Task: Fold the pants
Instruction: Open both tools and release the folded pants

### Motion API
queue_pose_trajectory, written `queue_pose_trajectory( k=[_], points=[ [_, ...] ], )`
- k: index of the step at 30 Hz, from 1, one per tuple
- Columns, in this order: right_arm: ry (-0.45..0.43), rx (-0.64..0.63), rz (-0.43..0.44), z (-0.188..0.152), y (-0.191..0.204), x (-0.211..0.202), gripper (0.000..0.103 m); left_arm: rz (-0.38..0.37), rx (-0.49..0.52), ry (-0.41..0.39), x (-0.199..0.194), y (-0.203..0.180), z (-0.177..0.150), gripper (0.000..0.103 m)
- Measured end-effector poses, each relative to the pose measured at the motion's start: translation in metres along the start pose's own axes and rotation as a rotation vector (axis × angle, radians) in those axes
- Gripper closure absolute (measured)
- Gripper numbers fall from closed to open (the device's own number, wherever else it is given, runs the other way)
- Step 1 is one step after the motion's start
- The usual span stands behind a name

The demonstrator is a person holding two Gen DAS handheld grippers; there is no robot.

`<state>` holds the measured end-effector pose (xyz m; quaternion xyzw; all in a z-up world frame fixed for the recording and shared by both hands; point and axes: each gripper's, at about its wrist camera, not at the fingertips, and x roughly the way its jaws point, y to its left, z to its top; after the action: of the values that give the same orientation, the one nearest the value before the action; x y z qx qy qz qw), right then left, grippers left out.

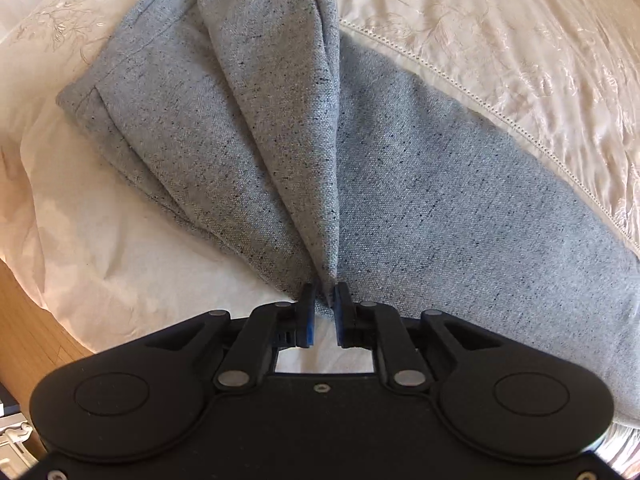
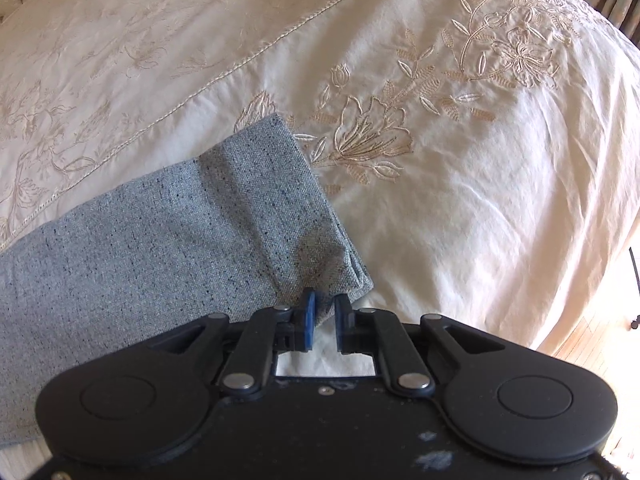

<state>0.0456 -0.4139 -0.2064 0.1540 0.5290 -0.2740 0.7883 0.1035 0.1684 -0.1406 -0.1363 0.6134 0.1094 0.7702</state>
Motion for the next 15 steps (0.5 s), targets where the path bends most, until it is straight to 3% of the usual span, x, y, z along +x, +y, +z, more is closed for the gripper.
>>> queue_pose_trajectory(
  k=[6, 12, 15],
  points=[
    [-0.117, -0.023, -0.002, 0.003, 0.005, -0.032, 0.080, 0.019, -0.007, -0.052, -0.033, 0.010, -0.008, 0.084],
    [-0.298, -0.144, 0.016, -0.002, 0.050, -0.072, 0.080, 0.057, -0.051, -0.084, -0.054, 0.036, -0.012, 0.084],
    [-0.355, -0.206, 0.082, -0.003, 0.081, -0.089, 0.080, 0.088, -0.034, -0.111, -0.061, 0.047, -0.003, 0.084]
  ],
)
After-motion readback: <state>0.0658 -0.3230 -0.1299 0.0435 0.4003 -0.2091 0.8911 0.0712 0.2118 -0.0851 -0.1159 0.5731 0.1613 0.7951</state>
